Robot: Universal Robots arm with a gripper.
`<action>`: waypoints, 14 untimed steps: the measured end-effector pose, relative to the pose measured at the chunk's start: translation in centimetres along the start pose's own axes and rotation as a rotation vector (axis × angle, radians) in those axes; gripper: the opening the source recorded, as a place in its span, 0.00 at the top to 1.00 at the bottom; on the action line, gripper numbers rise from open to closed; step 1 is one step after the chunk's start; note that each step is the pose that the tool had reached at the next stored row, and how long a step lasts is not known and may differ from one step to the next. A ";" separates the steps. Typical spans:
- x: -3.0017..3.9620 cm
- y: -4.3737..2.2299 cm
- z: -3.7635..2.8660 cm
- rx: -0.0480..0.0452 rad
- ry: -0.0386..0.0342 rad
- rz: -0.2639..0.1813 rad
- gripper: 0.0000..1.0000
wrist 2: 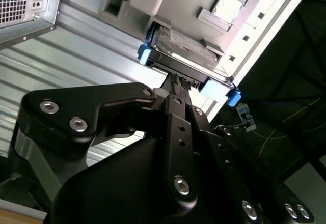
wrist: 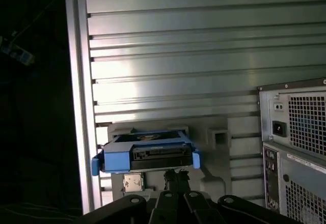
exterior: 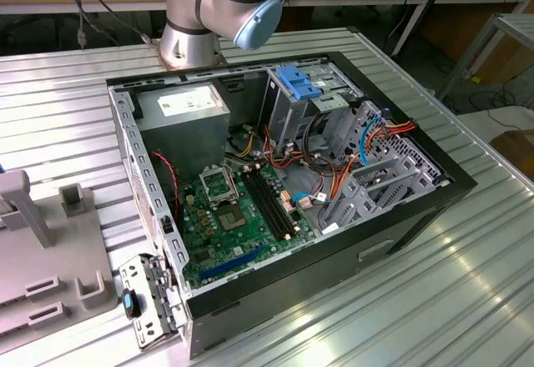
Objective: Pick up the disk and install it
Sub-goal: 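Reach for the disk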
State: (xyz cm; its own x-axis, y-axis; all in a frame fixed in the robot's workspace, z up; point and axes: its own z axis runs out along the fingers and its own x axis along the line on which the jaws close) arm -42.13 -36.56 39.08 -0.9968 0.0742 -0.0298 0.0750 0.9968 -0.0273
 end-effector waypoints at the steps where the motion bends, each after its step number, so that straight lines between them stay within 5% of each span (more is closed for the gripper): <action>1: 0.42 -0.03 0.02 0.0000 0.0000 0.000 0.89; 2: 1.50 -0.11 0.07 0.0000 0.0000 0.000 0.89; 7: 4.34 -0.30 0.14 -0.0003 -0.0002 -0.003 0.89; 14: 4.39 -0.30 0.13 -0.0001 -0.0001 -0.003 0.89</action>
State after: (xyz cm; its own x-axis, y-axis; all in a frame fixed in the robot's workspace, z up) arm -46.52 -36.54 38.82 -0.9970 0.0716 -0.0299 0.0725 0.9970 -0.0273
